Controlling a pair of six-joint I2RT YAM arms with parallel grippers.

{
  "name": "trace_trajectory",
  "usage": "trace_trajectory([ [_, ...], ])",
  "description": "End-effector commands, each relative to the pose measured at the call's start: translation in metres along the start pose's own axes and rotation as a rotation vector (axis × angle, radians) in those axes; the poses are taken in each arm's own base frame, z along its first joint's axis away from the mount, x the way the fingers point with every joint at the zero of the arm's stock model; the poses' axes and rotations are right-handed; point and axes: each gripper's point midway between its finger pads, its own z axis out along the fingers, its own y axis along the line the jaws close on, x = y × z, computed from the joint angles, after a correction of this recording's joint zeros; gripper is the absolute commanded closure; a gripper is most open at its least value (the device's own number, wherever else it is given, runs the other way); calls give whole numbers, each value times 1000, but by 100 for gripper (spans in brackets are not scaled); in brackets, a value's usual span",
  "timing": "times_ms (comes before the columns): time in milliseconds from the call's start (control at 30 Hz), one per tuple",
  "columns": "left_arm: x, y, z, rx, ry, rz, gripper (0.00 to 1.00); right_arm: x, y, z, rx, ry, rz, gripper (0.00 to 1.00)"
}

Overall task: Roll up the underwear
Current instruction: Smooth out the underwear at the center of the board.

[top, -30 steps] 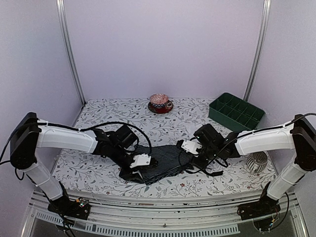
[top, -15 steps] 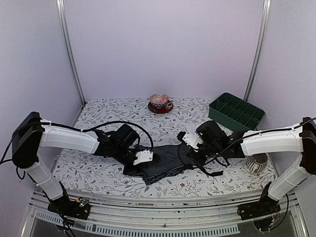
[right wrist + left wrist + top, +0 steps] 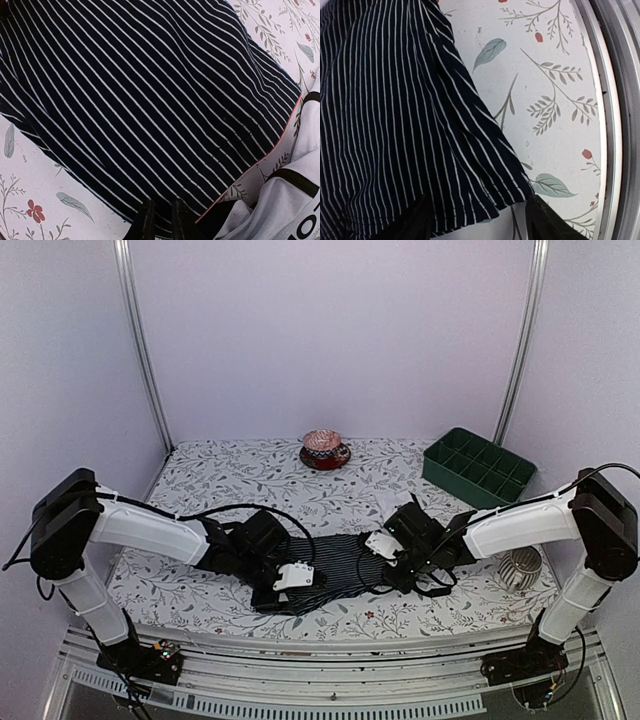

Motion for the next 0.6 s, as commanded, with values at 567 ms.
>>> trace_trajectory([
  [567,56,20,5,-213,221,44,54,40,12,12,84,185,-33,87],
])
